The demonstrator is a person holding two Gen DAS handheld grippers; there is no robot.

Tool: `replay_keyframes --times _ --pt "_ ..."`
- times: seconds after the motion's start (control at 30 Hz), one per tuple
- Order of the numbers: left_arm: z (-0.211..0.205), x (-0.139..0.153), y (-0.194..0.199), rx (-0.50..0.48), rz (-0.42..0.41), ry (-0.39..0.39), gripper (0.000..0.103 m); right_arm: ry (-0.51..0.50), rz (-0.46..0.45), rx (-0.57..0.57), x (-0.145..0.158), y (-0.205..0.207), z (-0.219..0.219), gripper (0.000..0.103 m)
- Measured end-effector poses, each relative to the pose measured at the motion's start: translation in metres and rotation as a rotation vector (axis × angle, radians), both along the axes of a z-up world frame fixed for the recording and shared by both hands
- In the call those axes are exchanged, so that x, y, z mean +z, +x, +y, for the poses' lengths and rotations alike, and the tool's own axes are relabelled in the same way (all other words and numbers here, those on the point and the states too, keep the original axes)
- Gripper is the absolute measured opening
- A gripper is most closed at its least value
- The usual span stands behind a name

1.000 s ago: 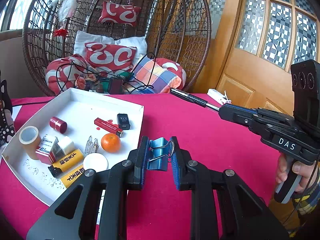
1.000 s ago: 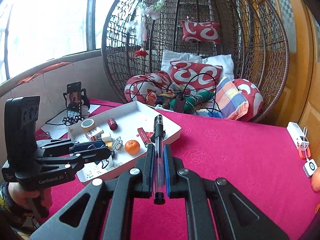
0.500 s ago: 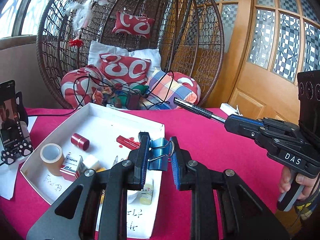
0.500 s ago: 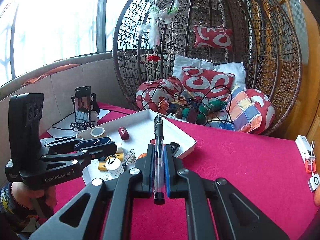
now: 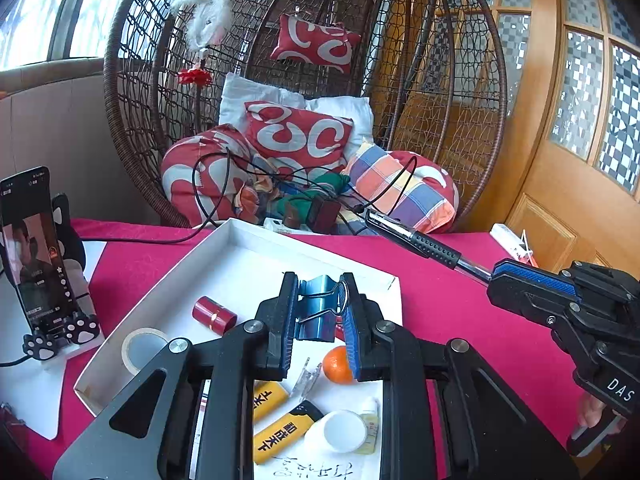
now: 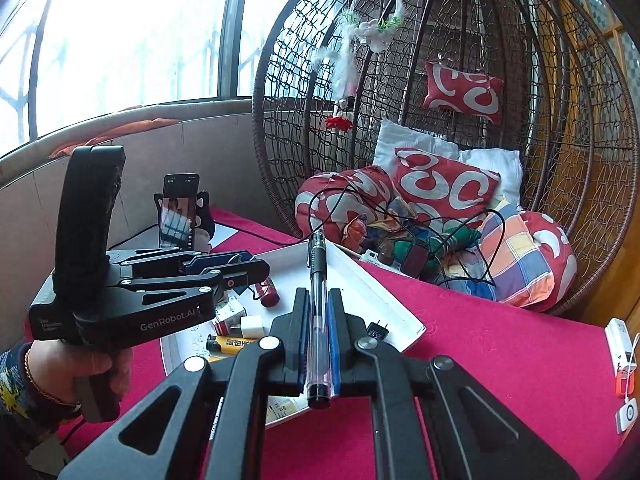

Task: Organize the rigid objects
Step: 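Carry the binder clip into the tray with the left tool while the right tool drops the pen there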

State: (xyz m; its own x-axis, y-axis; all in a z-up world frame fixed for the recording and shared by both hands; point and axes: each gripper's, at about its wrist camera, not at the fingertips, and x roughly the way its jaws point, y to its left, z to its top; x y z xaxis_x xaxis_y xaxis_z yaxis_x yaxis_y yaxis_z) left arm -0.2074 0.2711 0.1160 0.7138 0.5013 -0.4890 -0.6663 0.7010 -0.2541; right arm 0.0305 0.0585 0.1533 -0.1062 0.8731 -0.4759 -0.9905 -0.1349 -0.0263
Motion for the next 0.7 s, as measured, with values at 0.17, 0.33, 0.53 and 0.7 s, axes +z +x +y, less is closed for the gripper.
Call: replay_keyframes --times 0.17,0.33,0.53,0.7 --pt "0.018 -0.005 0.011 0.027 0.045 0.002 0.02 -0.018 -0.002 -0.003 -0.008 -0.004 0.023 0.007" --pt "0.04 -0.021 0.016 0.063 0.074 -0.052 0.02 -0.073 0.065 -0.018 -0.023 0.0 0.049 0.007" --pt "0.051 -0.035 0.011 0.082 0.073 -0.096 0.02 -0.135 0.108 -0.042 -0.047 0.003 0.074 0.007" --pt "0.059 -0.041 0.013 0.094 0.072 -0.116 0.02 -0.173 0.146 -0.059 -0.067 0.003 0.087 0.007"
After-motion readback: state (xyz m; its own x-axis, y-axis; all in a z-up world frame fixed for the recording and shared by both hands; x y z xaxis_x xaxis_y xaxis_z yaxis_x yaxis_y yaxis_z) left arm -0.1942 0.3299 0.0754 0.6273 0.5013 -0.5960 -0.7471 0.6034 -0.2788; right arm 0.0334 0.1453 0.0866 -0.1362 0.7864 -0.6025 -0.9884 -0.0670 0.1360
